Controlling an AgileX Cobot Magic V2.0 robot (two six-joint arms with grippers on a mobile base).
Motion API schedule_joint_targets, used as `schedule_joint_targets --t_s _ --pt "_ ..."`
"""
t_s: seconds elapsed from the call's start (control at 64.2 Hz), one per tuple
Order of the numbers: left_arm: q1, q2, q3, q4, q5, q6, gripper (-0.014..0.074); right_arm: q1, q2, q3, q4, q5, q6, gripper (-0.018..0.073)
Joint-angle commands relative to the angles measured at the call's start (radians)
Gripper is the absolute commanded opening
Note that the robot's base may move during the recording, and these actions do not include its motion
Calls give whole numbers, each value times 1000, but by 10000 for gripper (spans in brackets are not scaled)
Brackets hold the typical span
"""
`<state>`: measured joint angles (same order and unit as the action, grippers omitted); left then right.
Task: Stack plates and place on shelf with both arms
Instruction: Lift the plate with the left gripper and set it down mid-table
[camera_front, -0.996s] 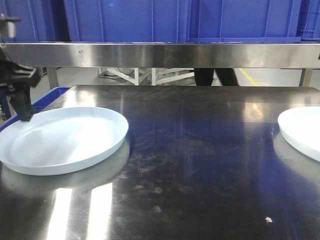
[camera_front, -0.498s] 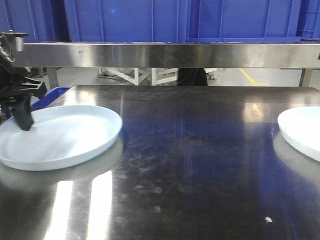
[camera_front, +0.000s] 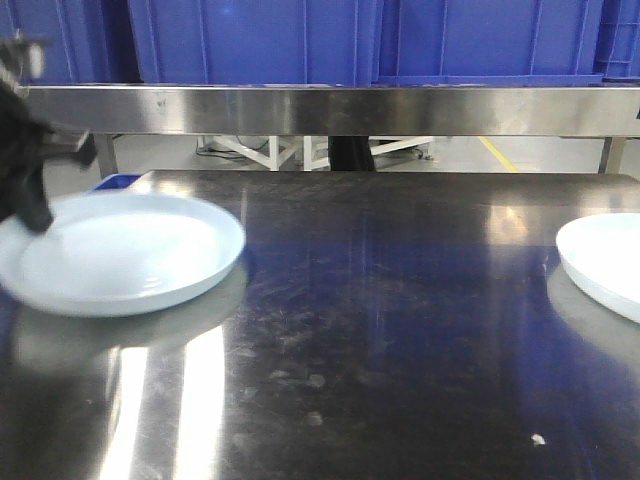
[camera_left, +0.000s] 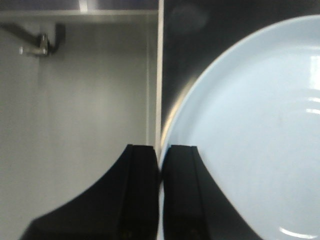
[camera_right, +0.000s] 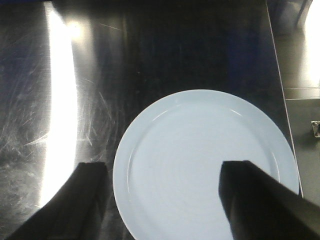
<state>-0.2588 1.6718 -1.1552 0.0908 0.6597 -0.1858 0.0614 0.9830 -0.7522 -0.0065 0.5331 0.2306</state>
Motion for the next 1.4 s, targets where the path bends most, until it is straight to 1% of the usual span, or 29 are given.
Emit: schedule_joint_targets --t_s 0.0,0.125,0.187,0.249,0.405,0.607,0.81,0.934,1.121,1.214,1.261,1.308,1.339,1.385 --pt "-43 -80 -80 -12 -29 -8 97 -1 -10 -40 -13 -63 -1 568" --pt "-115 -96 -168 -13 8 -8 97 -1 -10 -40 -13 -63 -1 568" --pt "-157 -96 -203 -13 9 -8 97 -1 -10 -40 -13 -63 -1 568" --pt "-205 -96 -225 -14 -9 -8 97 -1 -10 -40 -13 -62 -1 568" --pt "-294 -86 -234 -29 -79 -8 97 -1 -10 -40 -13 -58 -1 568" --pt "-362 -13 -238 -91 -130 -8 97 -1 -10 -40 -13 -58 -1 568" --pt "-422 75 -280 -99 -143 -8 97 -1 -10 -40 -13 -58 -1 568" --pt "-443 117 -318 -91 -134 0 97 -1 -10 -40 -13 -58 -1 568" --pt "-443 142 -330 -91 -136 0 97 -1 -10 -40 -13 -58 -1 568" --pt "-443 142 -330 -68 -136 0 108 -1 -10 -40 -13 -52 -1 568" --pt "-443 142 -330 -66 -136 0 139 -1 -10 -39 -13 -50 -1 568" --pt "-443 142 -330 -55 -134 0 188 -1 -10 -38 -13 -50 -1 568" --pt "-443 142 -330 -47 -129 0 231 -1 -10 -38 -13 -49 -1 568" --pt "-443 142 -330 -39 -127 0 321 -1 -10 -38 -13 -48 -1 568"
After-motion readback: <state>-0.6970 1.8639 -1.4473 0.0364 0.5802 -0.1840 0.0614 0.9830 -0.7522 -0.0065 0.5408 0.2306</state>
